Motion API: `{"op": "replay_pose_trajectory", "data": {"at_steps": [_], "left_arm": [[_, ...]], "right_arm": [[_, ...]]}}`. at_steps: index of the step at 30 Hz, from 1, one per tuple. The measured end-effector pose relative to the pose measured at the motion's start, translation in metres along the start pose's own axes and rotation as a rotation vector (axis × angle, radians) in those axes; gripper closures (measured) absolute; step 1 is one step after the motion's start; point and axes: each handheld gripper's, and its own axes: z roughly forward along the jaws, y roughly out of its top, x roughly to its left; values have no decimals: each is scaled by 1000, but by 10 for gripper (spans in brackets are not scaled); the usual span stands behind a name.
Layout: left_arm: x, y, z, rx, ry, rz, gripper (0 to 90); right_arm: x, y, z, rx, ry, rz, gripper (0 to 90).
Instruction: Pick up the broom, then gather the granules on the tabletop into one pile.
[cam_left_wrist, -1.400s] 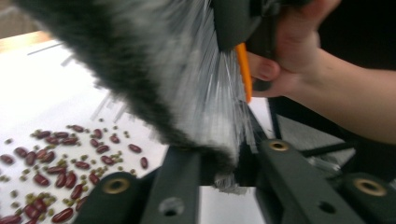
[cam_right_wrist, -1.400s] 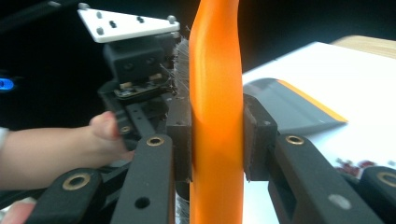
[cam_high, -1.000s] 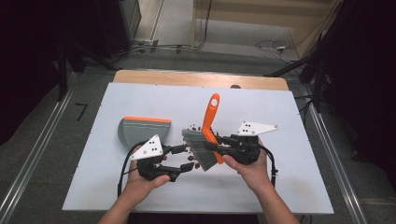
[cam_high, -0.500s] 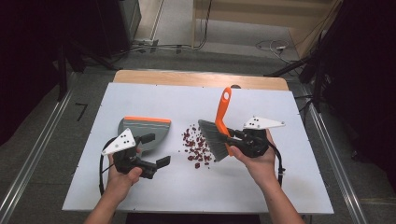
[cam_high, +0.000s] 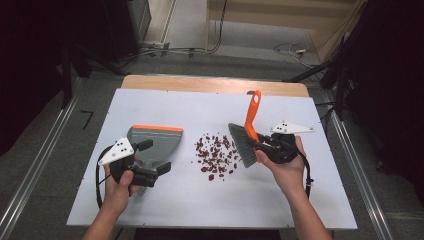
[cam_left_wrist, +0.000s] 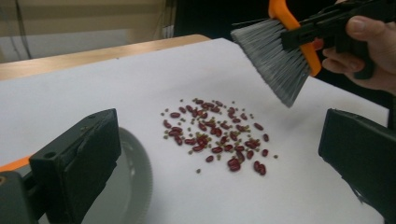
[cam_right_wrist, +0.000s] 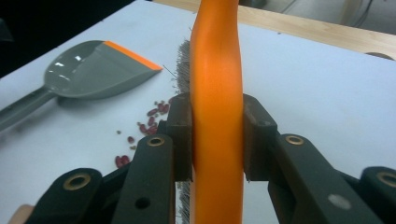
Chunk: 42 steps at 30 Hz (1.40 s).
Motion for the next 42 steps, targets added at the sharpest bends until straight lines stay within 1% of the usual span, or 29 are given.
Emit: {"op": "replay_pose_trajectory", "data": {"at_steps": [2,3,7,8,10,11,12,13,14,17,18,19,20,21,22,24,25,26,27,28,29,30,31,33,34,36,38,40,42], "left_arm": [[2,-1,-2,3,15,1,0],[3,-1,-3,5,23,1,0],[6,-4,-9,16,63,19,0],[7,-4,-11,22,77,28,0],[9,-3,-16,7,77,17,0],[10,-2,-18,-2,80,12,0],[11,-1,-20,-15,84,7,0],[11,0,-21,-21,86,8,0],[12,-1,-23,-18,98,17,0],[12,-3,-22,-7,105,24,0],[12,-5,-20,8,114,36,0],[12,-6,-19,17,120,43,0],[12,-7,-18,25,122,48,0],[13,-8,-18,25,120,46,0],[13,-8,-17,28,120,48,0],[14,-8,-17,26,111,46,0],[15,-8,-18,25,109,42,0],[16,-9,-17,23,104,37,0],[16,-10,-17,24,102,35,0],[17,-10,-17,28,102,34,0],[16,-10,-16,29,101,37,0],[16,-10,-16,28,102,39,0],[16,-9,-16,32,102,45,0],[15,-10,-15,29,98,43,0],[15,-10,-15,30,92,39,0],[14,-10,-14,36,93,46,0],[14,-11,-14,40,95,48,0],[15,-11,-14,36,94,41,0],[17,-12,-14,35,92,32,0]], "right_arm": [[-2,0,0,4,-6,2,682],[-5,0,-1,15,-36,1,682],[-11,3,0,52,-82,2,682],[-11,3,0,52,-82,2,682],[-13,5,2,74,-103,7,682],[-17,7,6,100,-113,12,682],[-17,7,6,100,-113,12,682],[-18,10,8,124,-125,11,682],[-19,15,16,167,-158,-19,682],[-19,20,23,202,-185,-36,682],[-19,26,32,247,-212,-61,682],[-18,28,37,266,-228,-80,682],[-18,28,37,266,-228,-80,682],[-16,31,46,309,-253,-107,682],[-16,31,46,309,-253,-107,682],[-13,33,59,358,-293,-138,682],[-13,33,59,358,-293,-138,682],[-12,33,64,376,-306,-140,682],[-12,33,76,415,-352,-180,682],[-12,33,76,415,-352,-180,682],[-11,34,81,436,-377,-191,682],[-10,34,92,476,-424,-214,682],[-10,34,92,476,-424,-214,682],[-8,34,100,502,-459,-237,682],[-4,34,108,531,-457,-251,682],[-2,35,111,531,-442,-260,684],[6,36,116,555,-438,-279,687],[11,36,119,565,-412,-290,691],[15,34,118,567,-397,-274,693]]}}
